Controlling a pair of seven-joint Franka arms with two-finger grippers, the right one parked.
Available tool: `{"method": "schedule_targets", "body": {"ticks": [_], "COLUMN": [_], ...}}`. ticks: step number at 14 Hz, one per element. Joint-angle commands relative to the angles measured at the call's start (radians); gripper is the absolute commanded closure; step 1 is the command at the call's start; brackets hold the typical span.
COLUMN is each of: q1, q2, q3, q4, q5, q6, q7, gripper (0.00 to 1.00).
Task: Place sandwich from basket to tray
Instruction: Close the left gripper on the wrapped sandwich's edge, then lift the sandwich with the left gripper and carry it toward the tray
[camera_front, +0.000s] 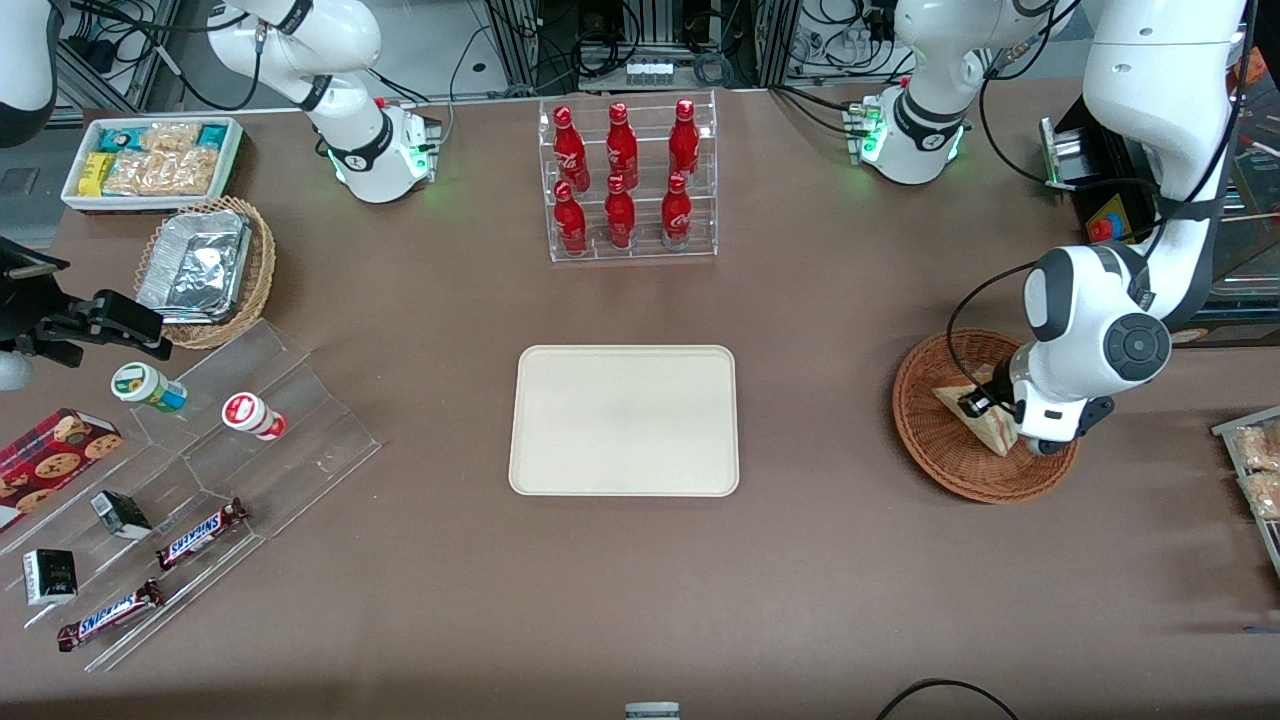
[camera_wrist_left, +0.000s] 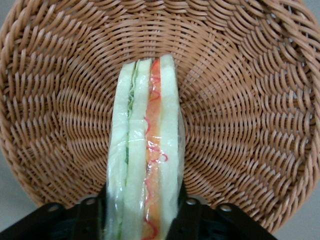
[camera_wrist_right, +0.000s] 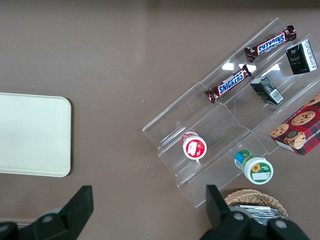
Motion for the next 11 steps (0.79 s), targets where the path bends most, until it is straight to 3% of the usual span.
{"method": "schedule_targets", "body": {"ticks": [1,5,9,11], "q1": [-0.011,-0.09,-0.274,-0.348], "q2": [-0.026,-0.052,-0.035,-0.004], "q3": [-0.002,-0.01,-0.01,-0.01], "q4": [0.056,0.134,0.212,0.26], "q5": [-0.001,0.012,-0.004,-0.002], "q6": [-0.106,-0.155,-0.151,-0.155], "q7": [-0.016,0.001,-0.026,-0.072], "gripper": [0.64,0.68,0.68,0.74]}}
